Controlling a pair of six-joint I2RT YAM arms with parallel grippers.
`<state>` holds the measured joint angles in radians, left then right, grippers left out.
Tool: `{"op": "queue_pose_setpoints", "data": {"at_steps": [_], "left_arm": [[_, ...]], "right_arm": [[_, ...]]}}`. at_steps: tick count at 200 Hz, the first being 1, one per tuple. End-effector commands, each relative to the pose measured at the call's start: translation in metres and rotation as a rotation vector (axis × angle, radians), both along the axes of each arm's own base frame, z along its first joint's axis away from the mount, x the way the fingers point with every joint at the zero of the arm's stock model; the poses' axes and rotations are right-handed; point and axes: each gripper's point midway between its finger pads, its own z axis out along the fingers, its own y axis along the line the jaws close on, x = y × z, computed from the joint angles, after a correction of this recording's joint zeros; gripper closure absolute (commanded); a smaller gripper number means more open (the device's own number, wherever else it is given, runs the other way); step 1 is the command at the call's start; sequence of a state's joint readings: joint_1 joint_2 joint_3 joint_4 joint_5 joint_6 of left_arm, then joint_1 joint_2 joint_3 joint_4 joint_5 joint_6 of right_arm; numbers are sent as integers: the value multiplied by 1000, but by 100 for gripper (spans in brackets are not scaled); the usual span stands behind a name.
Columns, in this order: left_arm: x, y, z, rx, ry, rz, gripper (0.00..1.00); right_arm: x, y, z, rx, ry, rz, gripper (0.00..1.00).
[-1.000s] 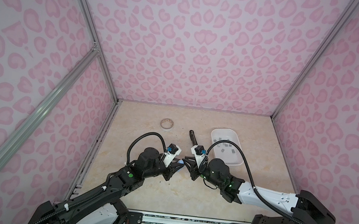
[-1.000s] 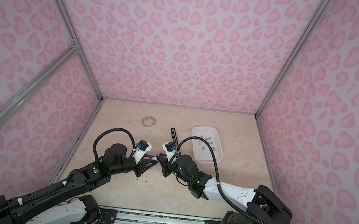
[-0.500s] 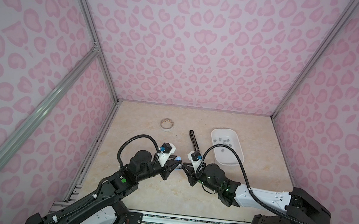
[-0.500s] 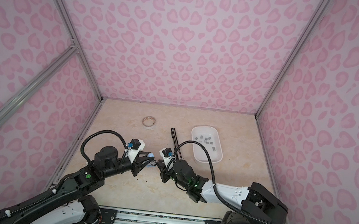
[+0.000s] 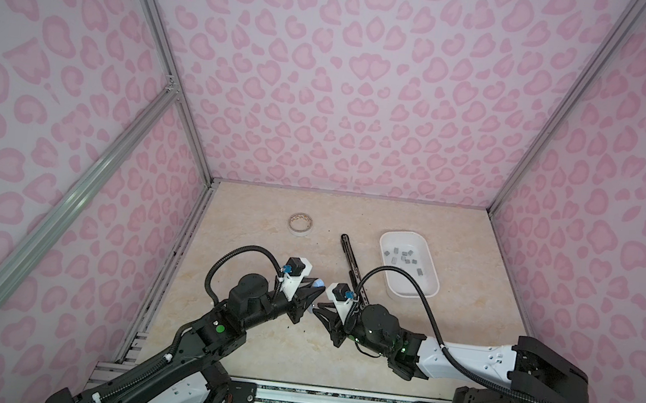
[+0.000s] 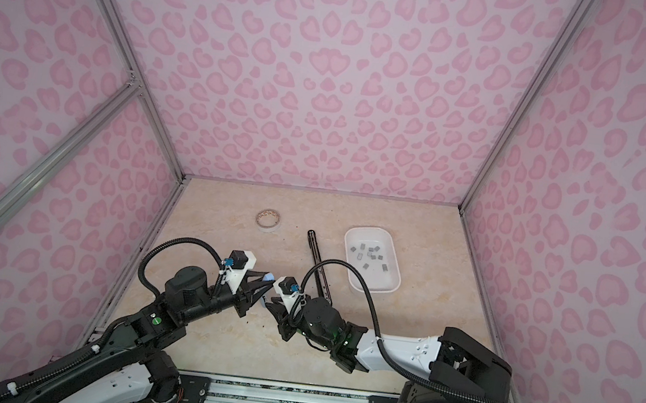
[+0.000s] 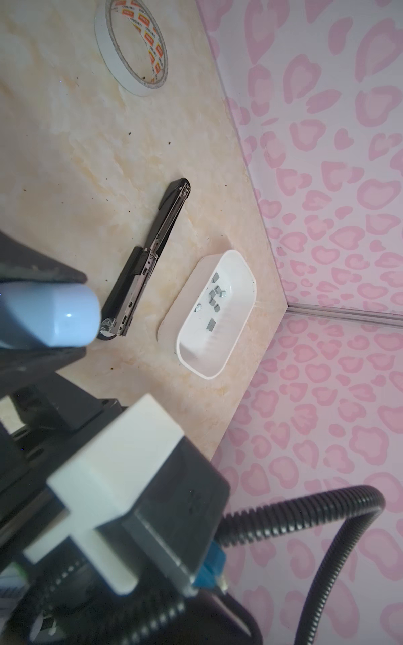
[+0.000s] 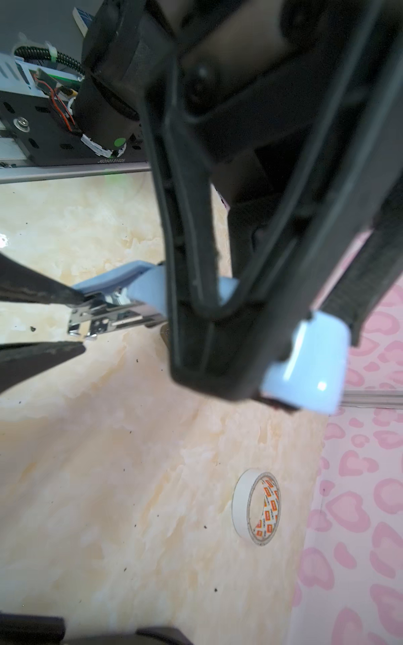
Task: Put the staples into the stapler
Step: 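Pull the grippers apart to swing open the light-blue stapler's top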
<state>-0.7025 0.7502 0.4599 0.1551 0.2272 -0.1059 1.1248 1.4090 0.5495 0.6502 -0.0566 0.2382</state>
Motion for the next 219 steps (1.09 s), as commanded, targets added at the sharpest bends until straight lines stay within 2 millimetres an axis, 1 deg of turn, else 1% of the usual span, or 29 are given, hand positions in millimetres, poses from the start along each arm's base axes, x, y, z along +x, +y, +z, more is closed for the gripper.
{"op": "queue_pose_setpoints", "data": {"at_steps": [1,25,44,59,81,102,121,142,157,173,199,219], "left_arm": [[2,0,14,-45,-51,10,96],[-1,-1,14,-40,-75,-15,96],[-10,-7,16,-35,-101,-77,96],[-20,-14,17,-31,-124,-158,96],[-41,-26,19,-34,-159,-306,96],[-63,-33,22,-42,-188,-450,96],[-77,-36,24,-51,-209,-535,96],[-84,-36,26,-54,-222,-573,96],[-88,-36,26,-55,-227,-598,96],[-90,-36,26,-57,-228,-613,96],[-91,-36,28,-58,-230,-613,96],[-90,-36,27,-55,-227,-604,96]], "right_arm": [[-2,-6,6,21,-52,0,65],[-7,-21,6,16,-107,5,50],[-16,-33,13,37,-153,36,37],[-26,-40,20,68,-193,85,29],[-46,-45,33,132,-250,204,22],[-59,-50,42,174,-289,281,19],[-67,-52,46,201,-305,341,18],[-70,-49,48,205,-299,377,19],[-75,-44,50,214,-299,422,22],[-78,-37,53,229,-289,456,27],[-74,-25,55,242,-265,474,37],[-71,-17,56,253,-245,479,47]]}}
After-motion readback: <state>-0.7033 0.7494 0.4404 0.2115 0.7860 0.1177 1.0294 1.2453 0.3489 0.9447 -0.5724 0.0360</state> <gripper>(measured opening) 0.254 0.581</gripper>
